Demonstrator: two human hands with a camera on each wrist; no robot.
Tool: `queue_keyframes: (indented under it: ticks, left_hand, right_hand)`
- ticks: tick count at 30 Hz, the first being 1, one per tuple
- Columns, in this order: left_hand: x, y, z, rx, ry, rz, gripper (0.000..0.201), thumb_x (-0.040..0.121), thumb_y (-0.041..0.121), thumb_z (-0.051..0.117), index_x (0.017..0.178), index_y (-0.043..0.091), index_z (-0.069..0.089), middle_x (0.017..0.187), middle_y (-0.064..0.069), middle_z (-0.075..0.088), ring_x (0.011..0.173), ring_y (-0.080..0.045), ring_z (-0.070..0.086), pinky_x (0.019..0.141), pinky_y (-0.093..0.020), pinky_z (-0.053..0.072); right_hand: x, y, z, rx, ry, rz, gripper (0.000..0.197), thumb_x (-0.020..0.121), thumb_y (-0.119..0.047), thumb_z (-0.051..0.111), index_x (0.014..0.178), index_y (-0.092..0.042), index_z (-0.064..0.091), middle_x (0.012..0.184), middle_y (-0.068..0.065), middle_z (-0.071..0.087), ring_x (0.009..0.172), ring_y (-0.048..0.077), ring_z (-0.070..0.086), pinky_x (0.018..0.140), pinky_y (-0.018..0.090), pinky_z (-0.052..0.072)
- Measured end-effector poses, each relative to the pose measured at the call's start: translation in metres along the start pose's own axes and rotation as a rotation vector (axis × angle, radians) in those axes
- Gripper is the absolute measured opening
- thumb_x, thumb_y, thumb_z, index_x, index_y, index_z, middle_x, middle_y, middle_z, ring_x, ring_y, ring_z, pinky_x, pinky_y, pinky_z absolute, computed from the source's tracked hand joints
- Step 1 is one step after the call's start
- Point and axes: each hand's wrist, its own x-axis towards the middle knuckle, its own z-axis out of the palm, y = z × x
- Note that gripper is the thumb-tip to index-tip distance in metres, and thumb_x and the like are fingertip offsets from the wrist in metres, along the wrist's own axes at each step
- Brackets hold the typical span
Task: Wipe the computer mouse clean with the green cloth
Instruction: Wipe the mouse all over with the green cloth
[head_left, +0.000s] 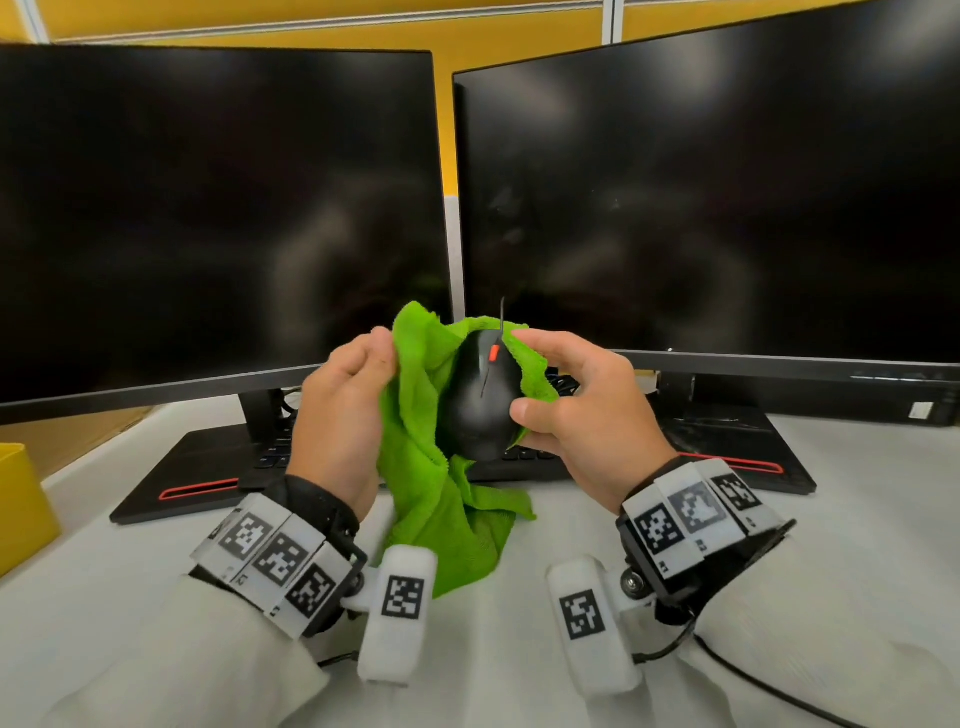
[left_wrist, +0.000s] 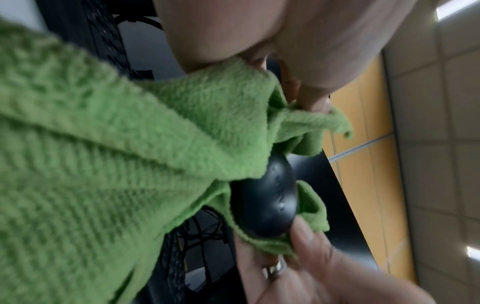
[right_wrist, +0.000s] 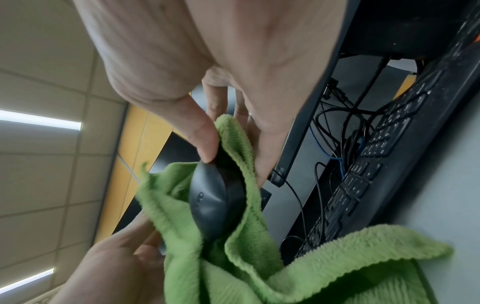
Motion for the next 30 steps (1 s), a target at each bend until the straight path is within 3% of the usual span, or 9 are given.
queue_keyframes:
  ticks: [2, 5, 8, 11, 15, 19, 22, 25, 30]
  left_hand:
    - [0.0, 0.006, -0.001, -0.111, -0.101, -0.066, 0.032, 0.103, 0.03, 0.057, 0.088, 0.006, 0.074, 0.102, -0.011, 0.068, 0.099, -0.028, 0.063, 0.103, -0.055, 0.048]
    - [-0.004, 0.003, 0.0, -0.085, -0.22, -0.091, 0.016, 0.091, 0.021, 0.067, 0.085, 0.013, 0.079, 0.12, -0.004, 0.07, 0.115, -0.029, 0.067, 0.109, -0.051, 0.049]
    - [-0.01, -0.004, 0.002, 0.092, -0.294, -0.035, 0.045, 0.083, 0.014, 0.075, 0.126, 0.021, 0.068, 0.129, -0.005, 0.072, 0.121, -0.029, 0.069, 0.103, -0.05, 0.055]
    - [-0.017, -0.005, 0.008, 0.195, -0.341, -0.044, 0.068, 0.082, 0.025, 0.088, 0.141, 0.022, 0.054, 0.126, -0.006, 0.074, 0.114, -0.023, 0.073, 0.092, -0.038, 0.061]
    - [-0.016, -0.002, 0.013, 0.276, -0.245, -0.043, 0.042, 0.089, 0.034, 0.079, 0.123, 0.013, 0.068, 0.112, -0.006, 0.08, 0.104, -0.025, 0.076, 0.095, -0.049, 0.06]
    - [-0.014, 0.0, 0.015, 0.298, -0.14, -0.017, 0.036, 0.088, 0.043, 0.074, 0.112, 0.016, 0.072, 0.104, -0.006, 0.08, 0.098, -0.024, 0.076, 0.095, -0.054, 0.059]
    - [-0.016, 0.0, 0.019, 0.256, -0.094, -0.008, 0.034, 0.09, 0.047, 0.066, 0.109, 0.02, 0.076, 0.103, -0.007, 0.08, 0.101, -0.029, 0.076, 0.097, -0.056, 0.057]
    - [-0.017, -0.002, 0.02, 0.175, -0.05, -0.065, 0.027, 0.101, 0.039, 0.062, 0.105, 0.018, 0.079, 0.101, -0.014, 0.08, 0.101, -0.039, 0.074, 0.096, -0.056, 0.058]
    - [-0.02, -0.004, 0.019, 0.174, -0.191, -0.102, 0.033, 0.092, 0.025, 0.072, 0.12, 0.008, 0.067, 0.104, -0.011, 0.078, 0.089, -0.018, 0.073, 0.081, -0.038, 0.059]
  right_hand:
    - [0.001, 0.002, -0.001, 0.003, 0.018, 0.0, 0.059, 0.068, 0.001, 0.073, 0.12, -0.027, 0.074, 0.129, 0.002, 0.067, 0.114, 0.033, 0.071, 0.078, 0.056, 0.064]
    - [0.001, 0.001, 0.001, -0.035, 0.029, -0.056, 0.062, 0.064, -0.011, 0.082, 0.123, -0.025, 0.073, 0.126, 0.001, 0.069, 0.119, 0.029, 0.069, 0.086, 0.055, 0.063]
    - [0.0, 0.0, 0.004, -0.07, -0.01, -0.107, 0.06, 0.065, -0.015, 0.084, 0.123, -0.026, 0.072, 0.122, -0.007, 0.073, 0.12, 0.025, 0.069, 0.095, 0.054, 0.059]
    - [-0.003, 0.0, 0.008, -0.067, -0.069, -0.113, 0.06, 0.072, 0.008, 0.079, 0.125, -0.019, 0.07, 0.121, 0.0, 0.075, 0.116, 0.028, 0.071, 0.094, 0.057, 0.059]
    - [-0.012, -0.01, 0.013, 0.194, -0.268, 0.047, 0.056, 0.073, 0.008, 0.063, 0.129, -0.002, 0.067, 0.123, 0.032, 0.068, 0.11, 0.047, 0.066, 0.1, 0.072, 0.049]
    - [-0.012, -0.019, 0.012, 0.467, -0.339, 0.277, 0.067, 0.077, -0.018, 0.041, 0.139, 0.0, 0.062, 0.147, 0.033, 0.053, 0.125, 0.052, 0.052, 0.109, 0.071, 0.042]
    - [-0.011, -0.018, 0.014, 0.502, -0.297, 0.303, 0.064, 0.081, -0.009, 0.034, 0.138, 0.004, 0.06, 0.145, 0.035, 0.054, 0.117, 0.047, 0.055, 0.106, 0.07, 0.046]
    - [-0.014, -0.017, 0.019, 0.454, -0.25, 0.263, 0.042, 0.09, 0.004, 0.044, 0.126, 0.015, 0.062, 0.117, 0.03, 0.066, 0.104, 0.043, 0.063, 0.098, 0.067, 0.054]
    - [-0.014, -0.013, 0.019, 0.323, -0.138, 0.171, 0.028, 0.099, 0.011, 0.051, 0.115, 0.002, 0.072, 0.107, 0.02, 0.076, 0.095, 0.03, 0.075, 0.082, 0.045, 0.065]
